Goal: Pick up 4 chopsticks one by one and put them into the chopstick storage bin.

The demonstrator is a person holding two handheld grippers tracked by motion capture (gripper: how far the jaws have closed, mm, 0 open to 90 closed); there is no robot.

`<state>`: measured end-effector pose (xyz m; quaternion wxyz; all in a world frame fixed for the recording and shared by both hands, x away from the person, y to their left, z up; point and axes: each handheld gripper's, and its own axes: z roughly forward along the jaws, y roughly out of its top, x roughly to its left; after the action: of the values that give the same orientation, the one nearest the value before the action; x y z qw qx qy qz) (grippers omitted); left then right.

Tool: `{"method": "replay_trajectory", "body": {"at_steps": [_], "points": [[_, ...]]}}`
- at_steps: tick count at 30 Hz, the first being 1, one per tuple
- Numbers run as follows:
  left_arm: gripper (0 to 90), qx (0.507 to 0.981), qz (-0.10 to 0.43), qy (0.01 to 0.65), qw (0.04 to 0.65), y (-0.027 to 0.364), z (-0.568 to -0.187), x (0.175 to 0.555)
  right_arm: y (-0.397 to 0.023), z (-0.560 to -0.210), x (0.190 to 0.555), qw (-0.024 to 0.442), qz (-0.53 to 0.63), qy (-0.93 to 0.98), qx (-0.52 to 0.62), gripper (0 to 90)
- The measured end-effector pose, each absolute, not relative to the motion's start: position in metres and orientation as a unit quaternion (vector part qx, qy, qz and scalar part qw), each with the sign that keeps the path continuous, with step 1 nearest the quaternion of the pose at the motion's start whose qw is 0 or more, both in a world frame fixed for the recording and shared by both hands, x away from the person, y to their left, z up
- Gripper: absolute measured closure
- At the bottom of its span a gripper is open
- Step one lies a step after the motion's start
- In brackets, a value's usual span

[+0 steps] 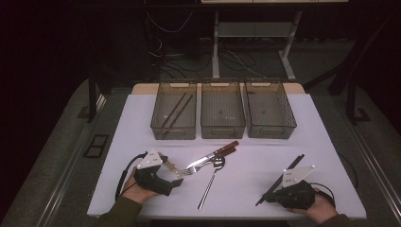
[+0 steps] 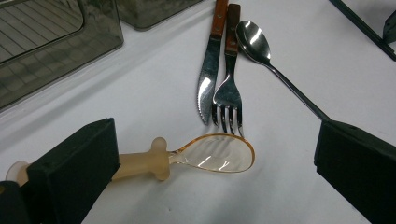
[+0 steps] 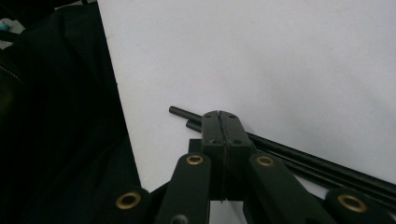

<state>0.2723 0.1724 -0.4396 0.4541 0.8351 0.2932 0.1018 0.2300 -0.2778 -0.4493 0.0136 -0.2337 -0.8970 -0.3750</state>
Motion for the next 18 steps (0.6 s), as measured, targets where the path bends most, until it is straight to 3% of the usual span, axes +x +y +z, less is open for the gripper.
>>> {"method": "replay_trajectory", "body": {"at_steps": [18], "points": [[0.0, 0.836, 0.105, 0.292, 0.452, 0.173, -0.440, 0.273, -0.267, -0.449, 0.239, 0.004, -0.373, -0.899, -0.227, 89.8]]}}
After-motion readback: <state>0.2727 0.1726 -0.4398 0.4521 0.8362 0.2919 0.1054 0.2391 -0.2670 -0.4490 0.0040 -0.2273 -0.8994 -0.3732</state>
